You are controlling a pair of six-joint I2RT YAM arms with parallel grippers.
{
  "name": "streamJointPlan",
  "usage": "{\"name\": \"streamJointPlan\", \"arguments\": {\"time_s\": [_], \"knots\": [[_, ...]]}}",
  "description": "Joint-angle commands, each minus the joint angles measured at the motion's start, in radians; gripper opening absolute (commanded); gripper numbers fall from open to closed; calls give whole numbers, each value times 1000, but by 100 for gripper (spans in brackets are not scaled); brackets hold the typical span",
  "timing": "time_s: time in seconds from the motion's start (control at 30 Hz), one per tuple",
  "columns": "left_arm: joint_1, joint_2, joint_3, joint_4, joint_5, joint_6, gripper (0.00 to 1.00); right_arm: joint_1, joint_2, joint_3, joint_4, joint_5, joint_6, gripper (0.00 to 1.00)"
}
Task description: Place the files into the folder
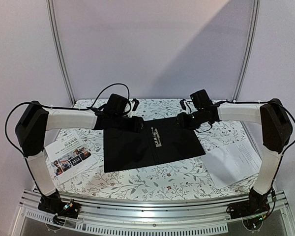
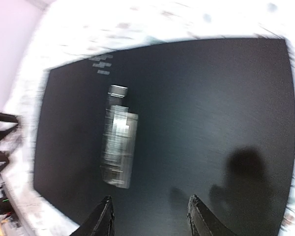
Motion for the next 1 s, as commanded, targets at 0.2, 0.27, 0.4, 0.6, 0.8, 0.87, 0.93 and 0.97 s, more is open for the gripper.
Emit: {"name": "streamJointPlan", "arguments": {"time_s": [0.2, 0.27, 0.4, 0.6, 0.8, 0.87, 0.93, 0.97], "knots": [[-102, 171, 223, -190, -177, -34, 72, -60, -29, -97, -84, 122, -14, 50], [-125, 210, 261, -228, -215, -49, 74, -66, -36, -120, -75, 122, -10, 51], [-149, 289, 332, -304, -226, -64, 71, -83, -55, -151, -71, 119, -9, 51], [-158, 321, 327, -286, -189, -72, 62, -96, -67, -167, -67, 113, -13, 51], [-158, 360, 351, -281, -166, -75, 57, -102, -64, -169, -58, 101, -8, 51], [-158, 379, 371, -293, -163, -74, 55, -103, -61, -170, -59, 99, -7, 51], [-158, 393, 382, -301, -159, -74, 53, -105, -61, -170, -59, 98, -7, 51], [-158, 396, 382, -303, -161, -76, 52, -105, -62, -171, -59, 97, -7, 51]]}}
